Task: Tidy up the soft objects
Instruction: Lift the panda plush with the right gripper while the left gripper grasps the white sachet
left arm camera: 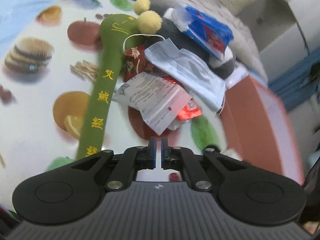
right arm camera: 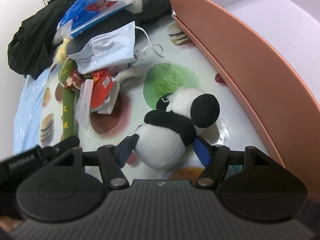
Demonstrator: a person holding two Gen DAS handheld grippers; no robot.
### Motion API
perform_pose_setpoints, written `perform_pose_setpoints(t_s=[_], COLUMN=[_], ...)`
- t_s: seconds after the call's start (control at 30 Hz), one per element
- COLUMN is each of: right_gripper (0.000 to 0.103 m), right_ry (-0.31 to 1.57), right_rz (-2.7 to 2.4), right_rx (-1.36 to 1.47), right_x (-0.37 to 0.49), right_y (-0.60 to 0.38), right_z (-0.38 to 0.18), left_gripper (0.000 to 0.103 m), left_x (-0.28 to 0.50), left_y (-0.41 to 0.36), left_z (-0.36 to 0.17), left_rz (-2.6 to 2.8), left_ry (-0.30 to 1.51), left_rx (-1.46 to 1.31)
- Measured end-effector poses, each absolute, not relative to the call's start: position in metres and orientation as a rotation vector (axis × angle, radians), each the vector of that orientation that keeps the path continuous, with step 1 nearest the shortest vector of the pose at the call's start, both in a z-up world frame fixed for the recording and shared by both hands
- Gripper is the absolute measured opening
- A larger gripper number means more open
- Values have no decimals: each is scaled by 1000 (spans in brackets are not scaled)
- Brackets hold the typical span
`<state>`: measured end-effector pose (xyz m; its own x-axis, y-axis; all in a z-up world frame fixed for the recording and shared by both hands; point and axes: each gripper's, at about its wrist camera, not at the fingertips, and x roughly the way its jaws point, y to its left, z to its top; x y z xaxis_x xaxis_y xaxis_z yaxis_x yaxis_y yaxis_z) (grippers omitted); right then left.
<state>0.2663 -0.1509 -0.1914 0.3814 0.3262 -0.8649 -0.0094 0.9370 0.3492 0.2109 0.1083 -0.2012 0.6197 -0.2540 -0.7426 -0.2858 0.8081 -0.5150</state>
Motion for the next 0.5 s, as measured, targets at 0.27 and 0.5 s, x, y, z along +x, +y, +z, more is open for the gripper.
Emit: perform_pose_setpoints(t_s=[0.27,0.5], right_gripper=[70,70], right_ry=[1142,1140], right_rz=[242,244], right_rx=[282,281], right_x=[261,262], right_y=[-157,-160], right_z=[-189,-190], left_gripper=[54,57], left_x=[218,228], left_y=[125,142], left_z=[-209,-232], left_rz=[115,218], left_ry=[875,861], left_rx=[-886,-1119])
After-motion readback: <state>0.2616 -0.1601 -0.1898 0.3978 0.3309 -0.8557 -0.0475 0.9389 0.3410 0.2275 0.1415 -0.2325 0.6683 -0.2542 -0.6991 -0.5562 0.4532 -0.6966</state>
